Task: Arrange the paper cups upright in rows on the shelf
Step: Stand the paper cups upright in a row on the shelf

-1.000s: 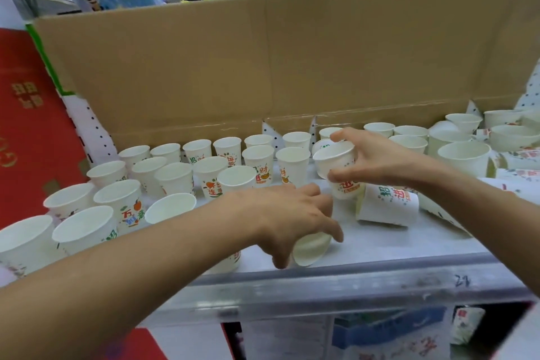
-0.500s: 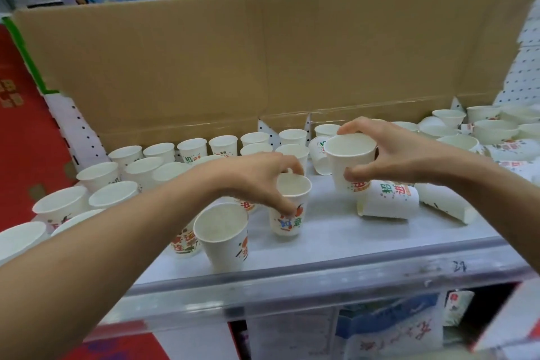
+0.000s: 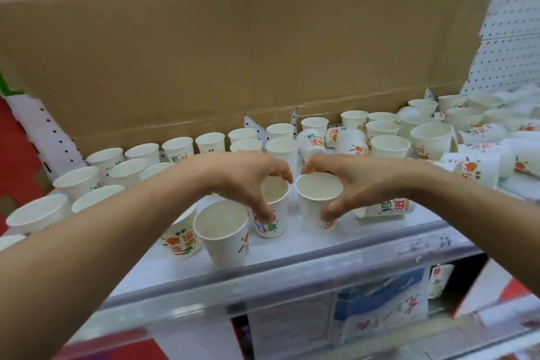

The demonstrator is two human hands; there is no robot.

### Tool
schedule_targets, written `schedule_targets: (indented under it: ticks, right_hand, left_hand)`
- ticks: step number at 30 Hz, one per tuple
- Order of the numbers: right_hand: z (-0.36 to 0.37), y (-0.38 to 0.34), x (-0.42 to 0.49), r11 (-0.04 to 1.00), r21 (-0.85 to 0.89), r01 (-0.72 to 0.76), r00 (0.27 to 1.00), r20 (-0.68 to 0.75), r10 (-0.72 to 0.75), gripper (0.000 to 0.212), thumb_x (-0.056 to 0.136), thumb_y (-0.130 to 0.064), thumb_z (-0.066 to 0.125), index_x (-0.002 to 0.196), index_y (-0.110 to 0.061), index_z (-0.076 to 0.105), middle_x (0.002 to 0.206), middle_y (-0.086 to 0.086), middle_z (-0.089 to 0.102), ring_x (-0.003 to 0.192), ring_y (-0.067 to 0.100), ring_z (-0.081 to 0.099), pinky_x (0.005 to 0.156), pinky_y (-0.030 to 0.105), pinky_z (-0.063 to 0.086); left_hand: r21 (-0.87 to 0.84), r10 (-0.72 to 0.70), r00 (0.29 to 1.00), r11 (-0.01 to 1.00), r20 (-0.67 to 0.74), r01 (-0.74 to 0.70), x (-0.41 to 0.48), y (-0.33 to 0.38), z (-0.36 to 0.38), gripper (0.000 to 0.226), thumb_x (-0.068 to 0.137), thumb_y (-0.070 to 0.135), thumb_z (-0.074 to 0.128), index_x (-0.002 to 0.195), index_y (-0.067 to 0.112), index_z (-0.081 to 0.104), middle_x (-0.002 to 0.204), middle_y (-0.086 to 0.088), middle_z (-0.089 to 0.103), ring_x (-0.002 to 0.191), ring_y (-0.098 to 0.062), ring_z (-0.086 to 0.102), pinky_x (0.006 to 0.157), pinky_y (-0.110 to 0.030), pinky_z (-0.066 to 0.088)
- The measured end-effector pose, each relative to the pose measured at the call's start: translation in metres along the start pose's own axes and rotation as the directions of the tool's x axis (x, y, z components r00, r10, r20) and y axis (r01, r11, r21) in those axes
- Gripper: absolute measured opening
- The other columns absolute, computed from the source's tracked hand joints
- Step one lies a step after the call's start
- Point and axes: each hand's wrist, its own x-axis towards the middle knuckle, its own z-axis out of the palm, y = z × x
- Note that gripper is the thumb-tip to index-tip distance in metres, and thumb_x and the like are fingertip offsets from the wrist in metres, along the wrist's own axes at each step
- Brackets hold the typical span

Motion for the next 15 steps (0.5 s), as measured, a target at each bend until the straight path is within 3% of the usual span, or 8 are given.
schedule_targets:
  ticks: [4,7,9,12,15]
  right_hand:
    - [-0.016,-0.001,-0.015,0.999,0.027,-0.028,0.999,-0.024,0.028,0.097,0.067,-0.056,0.079,0.146,-0.038,0.026,0.134,-0.025,0.039,0.123,0.0,0.04,0.104,0.025,0.033]
    - [-0.041,0.013,-0.038,0.993,0.102,-0.062,0.985,-0.155,0.077,0.095,0.063,-0.069,0.072,0.145,-0.039,0.032,0.138,-0.022,0.045,0.124,-0.003,0.042,0.11,0.031,0.035]
    - [-0.047,0.024,-0.051,0.989,0.022,-0.149,0.985,-0.084,0.15,0.091,0.065,-0.061,0.075,0.144,-0.038,0.035,0.136,-0.021,0.046,0.122,-0.002,0.042,0.105,0.025,0.034]
    - [-0.035,0.036,-0.055,0.974,-0.052,-0.219,0.97,0.098,0.223,0.087,0.072,-0.047,0.079,0.144,-0.037,0.032,0.136,-0.016,0.045,0.125,0.005,0.041,0.096,0.022,0.036]
    - [-0.017,0.042,-0.048,0.972,-0.117,-0.205,0.975,0.068,0.214,0.086,0.073,-0.05,0.076,0.144,-0.039,0.029,0.139,-0.013,0.044,0.121,0.009,0.044,0.091,0.023,0.039]
  left_hand:
    - [0.051,0.02,1.0,0.998,-0.007,-0.02,-0.009,0.005,-0.005,0.081,0.074,0.05,0.076,0.143,0.039,0.036,0.145,0.017,0.041,0.13,-0.008,0.04,0.101,-0.025,0.033]
    - [-0.069,0.04,0.988,0.996,-0.146,-0.05,-0.013,0.023,-0.007,0.085,0.073,0.066,0.065,0.145,0.036,0.032,0.147,0.014,0.04,0.129,-0.007,0.041,0.101,-0.026,0.035]
    - [-0.08,0.0,0.981,0.997,-0.196,-0.016,-0.008,0.041,-0.003,0.095,0.067,0.083,0.048,0.147,0.033,0.034,0.149,0.011,0.04,0.131,-0.012,0.042,0.103,-0.033,0.036]
    - [0.076,-0.028,0.974,0.996,-0.224,0.046,0.01,0.062,0.006,0.108,0.057,0.095,0.024,0.136,0.024,0.049,0.141,0.001,0.052,0.125,-0.021,0.049,0.102,-0.042,0.041]
    - [0.194,-0.038,0.971,0.977,-0.238,0.086,0.024,0.067,0.01,0.091,0.066,0.093,0.033,0.121,0.025,0.06,0.121,0.003,0.064,0.11,-0.019,0.057,0.091,-0.042,0.047]
